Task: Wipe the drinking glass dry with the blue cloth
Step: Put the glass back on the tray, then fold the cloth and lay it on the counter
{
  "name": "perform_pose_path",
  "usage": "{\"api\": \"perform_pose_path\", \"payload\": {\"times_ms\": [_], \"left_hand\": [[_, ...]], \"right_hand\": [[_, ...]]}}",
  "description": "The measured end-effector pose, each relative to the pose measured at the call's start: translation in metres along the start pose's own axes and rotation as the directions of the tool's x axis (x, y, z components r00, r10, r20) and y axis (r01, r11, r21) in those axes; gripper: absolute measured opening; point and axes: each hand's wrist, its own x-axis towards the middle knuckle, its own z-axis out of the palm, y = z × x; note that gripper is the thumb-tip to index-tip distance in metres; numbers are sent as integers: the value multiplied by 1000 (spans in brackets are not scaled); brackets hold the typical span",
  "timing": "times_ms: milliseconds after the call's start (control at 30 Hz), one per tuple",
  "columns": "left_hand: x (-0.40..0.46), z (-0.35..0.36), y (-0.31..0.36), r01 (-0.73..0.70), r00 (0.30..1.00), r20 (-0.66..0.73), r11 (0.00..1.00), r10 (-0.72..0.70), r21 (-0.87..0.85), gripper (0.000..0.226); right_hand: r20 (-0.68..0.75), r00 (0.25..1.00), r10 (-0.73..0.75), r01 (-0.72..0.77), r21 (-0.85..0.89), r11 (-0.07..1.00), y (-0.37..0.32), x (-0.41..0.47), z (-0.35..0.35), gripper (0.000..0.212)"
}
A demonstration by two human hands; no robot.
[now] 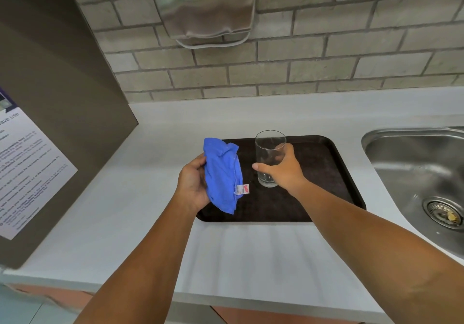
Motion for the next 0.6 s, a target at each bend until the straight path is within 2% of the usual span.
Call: {"api": "perform_pose_path", "payload": {"times_ms": [167,233,300,333,367,433,500,567,600], "left_hand": [[2,1,-5,14,1000,2,1000,-14,-17,43],[3,0,-6,6,1000,-3,1000,-6,-15,42],[4,-2,-6,6,1000,-3,1000,-6,-19,38],[3,-2,-5,10,1000,2,1000,-10,-20,36],[3,-2,-4,14,1000,7,1000,-13,-17,34],[1,-1,-3,7,1000,11,1000,-7,3,35],[-1,-1,-1,-4,1000,26,1000,4,29,43],[-5,-2,1,-10,998,59,999,7,52,50],[-7,-3,2,-25,997,72,998,20,65,53]], "right_hand": [[25,1000,10,-9,-22,1000,-2,-4,-5,89],[-40,999,33,-33,1,999,-10,-13,-7,92],[-262,965,17,-6,43,999,-19,-32,-3,70],[-364,931,-32,60,66,996,-22,-46,1,52],[-407,909,-96,147,94,985,-25,-62,7,37],[-359,904,-232,299,142,944,-29,-90,20,21],[-255,921,-294,346,189,919,-41,-103,31,19],[-129,975,-180,208,267,941,-63,-98,39,12],[-35,998,-55,63,288,956,-75,-91,43,23]]}}
